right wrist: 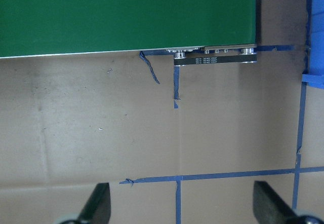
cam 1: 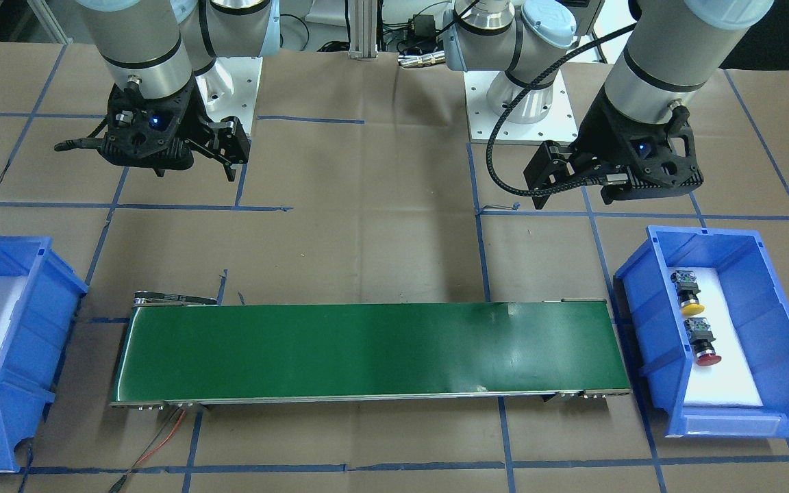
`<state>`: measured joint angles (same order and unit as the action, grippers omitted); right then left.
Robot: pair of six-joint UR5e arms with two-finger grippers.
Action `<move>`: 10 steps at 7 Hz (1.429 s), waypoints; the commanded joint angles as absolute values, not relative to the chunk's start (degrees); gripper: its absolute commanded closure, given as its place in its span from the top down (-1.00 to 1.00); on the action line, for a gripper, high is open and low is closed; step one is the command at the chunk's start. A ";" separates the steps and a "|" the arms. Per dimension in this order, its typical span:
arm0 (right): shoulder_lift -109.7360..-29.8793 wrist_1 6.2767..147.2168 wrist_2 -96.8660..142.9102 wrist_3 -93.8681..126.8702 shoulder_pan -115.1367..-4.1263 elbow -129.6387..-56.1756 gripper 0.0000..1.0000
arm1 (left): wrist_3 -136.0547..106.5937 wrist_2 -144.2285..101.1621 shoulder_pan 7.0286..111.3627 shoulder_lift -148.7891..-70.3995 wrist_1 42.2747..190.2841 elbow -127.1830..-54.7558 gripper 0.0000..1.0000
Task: Transport two buttons from left to right
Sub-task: 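Move the left gripper over the blue bin with the buttons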
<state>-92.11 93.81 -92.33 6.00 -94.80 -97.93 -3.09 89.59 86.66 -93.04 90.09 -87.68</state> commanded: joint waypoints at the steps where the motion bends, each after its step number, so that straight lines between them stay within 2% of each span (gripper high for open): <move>1: -93.16 93.69 -86.71 6.32 -95.01 -97.74 1.00 | -3.08 89.65 86.66 -93.08 90.09 -87.54 1.00; 10: -97.65 94.48 -87.10 5.80 -94.83 -98.44 1.00 | -1.32 89.30 86.22 -91.58 89.74 -89.21 1.00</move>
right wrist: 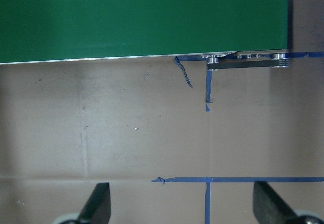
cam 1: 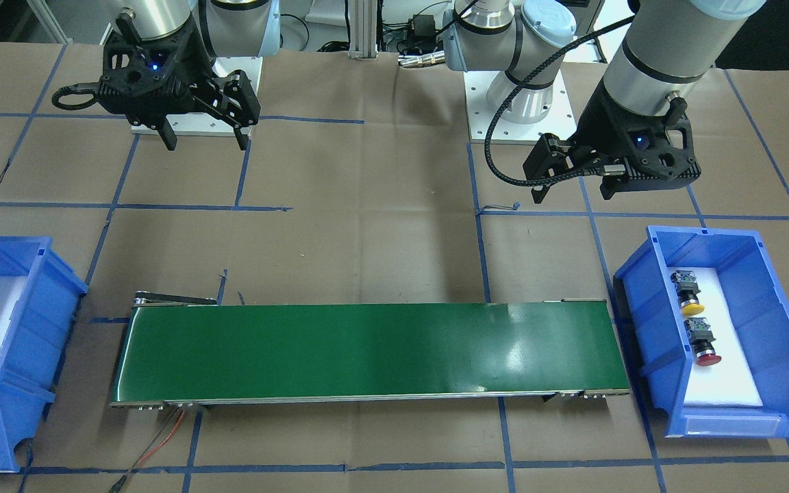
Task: Transport two buttons from left to right
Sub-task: 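Move the left gripper over the blue bin with the buttons, then lower the left gripper and grasp the yellow-capped button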
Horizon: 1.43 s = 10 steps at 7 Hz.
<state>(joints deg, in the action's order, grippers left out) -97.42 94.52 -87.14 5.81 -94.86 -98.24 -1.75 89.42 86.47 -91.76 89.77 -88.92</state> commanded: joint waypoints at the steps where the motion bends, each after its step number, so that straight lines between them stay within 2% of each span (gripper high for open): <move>1: -97.73 94.48 -87.27 5.80 -94.83 -98.44 1.00 | 2.60 89.56 85.18 -91.76 89.56 -89.30 1.00; 2: -97.73 94.48 -87.28 5.80 -94.83 -98.35 1.00 | 7.68 89.47 82.29 -91.67 89.30 -90.43 1.00; 6: -97.47 94.48 -87.19 5.71 -94.83 -98.44 1.00 | 29.93 89.65 58.06 -92.89 86.68 -93.78 1.00; 10: -97.47 94.48 -87.10 5.63 -94.83 -98.44 1.00 | 33.74 89.74 54.67 -96.84 74.83 -99.21 1.00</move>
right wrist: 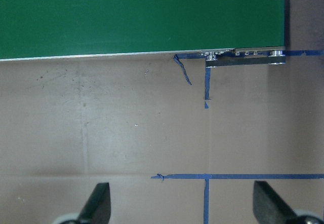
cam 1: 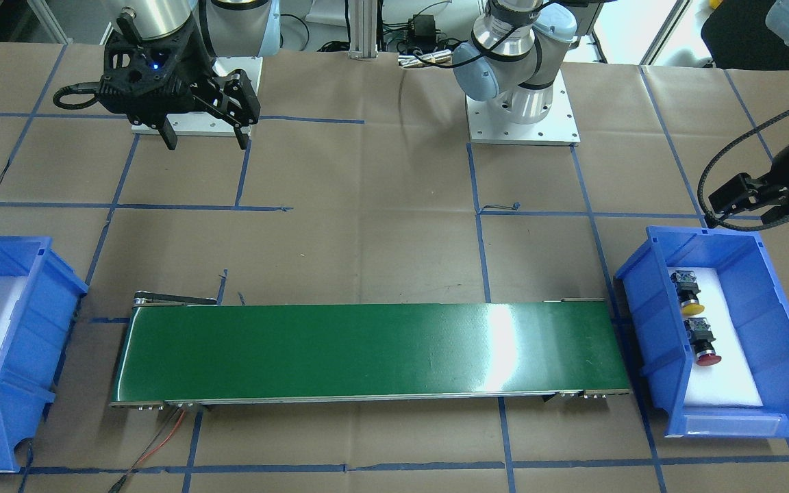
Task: Transport two buttons from left to right
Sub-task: 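Lower the left gripper and grasp the yellow-capped button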
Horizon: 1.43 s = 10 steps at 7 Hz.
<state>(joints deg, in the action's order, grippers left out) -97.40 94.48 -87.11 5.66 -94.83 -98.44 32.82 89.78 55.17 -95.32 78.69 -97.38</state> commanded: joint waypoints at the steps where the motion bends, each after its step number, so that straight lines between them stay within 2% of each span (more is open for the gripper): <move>1: -97.47 94.57 -86.93 5.63 -94.83 -98.44 1.00 | 35.23 89.74 53.71 -98.07 70.88 -101.14 1.00; 5: -97.47 94.57 -86.92 5.54 -94.83 -98.35 1.00 | 36.91 89.03 52.12 -103.43 53.64 -110.64 1.00; 10: -97.38 94.57 -87.01 5.54 -94.83 -98.35 1.00 | 36.83 88.77 52.65 -109.95 47.11 -111.01 1.00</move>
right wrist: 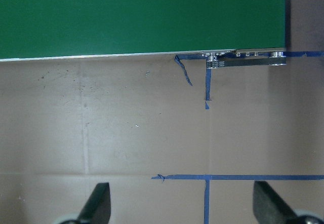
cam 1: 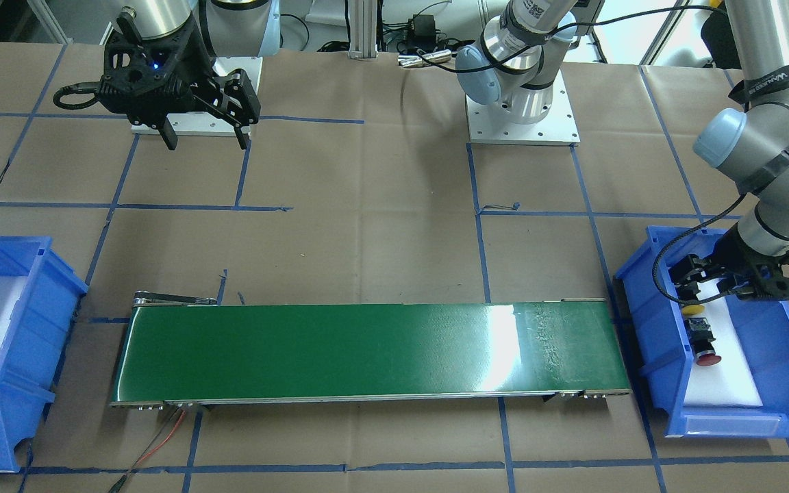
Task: Transport two buttons from left to right
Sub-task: 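Lower the left gripper and grasp the yellow-capped button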
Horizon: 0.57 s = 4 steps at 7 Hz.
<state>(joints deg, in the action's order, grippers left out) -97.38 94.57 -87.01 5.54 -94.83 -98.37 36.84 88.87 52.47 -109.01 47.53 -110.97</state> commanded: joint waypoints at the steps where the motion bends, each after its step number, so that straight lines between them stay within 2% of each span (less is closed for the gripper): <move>1: -97.38 94.57 -87.01 5.54 -94.83 -98.35 1.00 | 36.83 88.86 52.65 -110.13 47.11 -110.92 1.00; 3: -97.38 94.57 -87.01 5.54 -94.83 -98.17 1.00 | 36.83 88.77 52.73 -110.13 47.11 -110.92 0.99; 4: -97.30 94.57 -87.01 5.54 -94.83 -98.17 1.00 | 36.83 88.86 52.73 -110.13 47.20 -111.00 0.68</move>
<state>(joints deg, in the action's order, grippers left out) -97.36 94.57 -87.01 5.54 -94.83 -98.22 36.83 88.82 52.72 -110.11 47.15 -110.96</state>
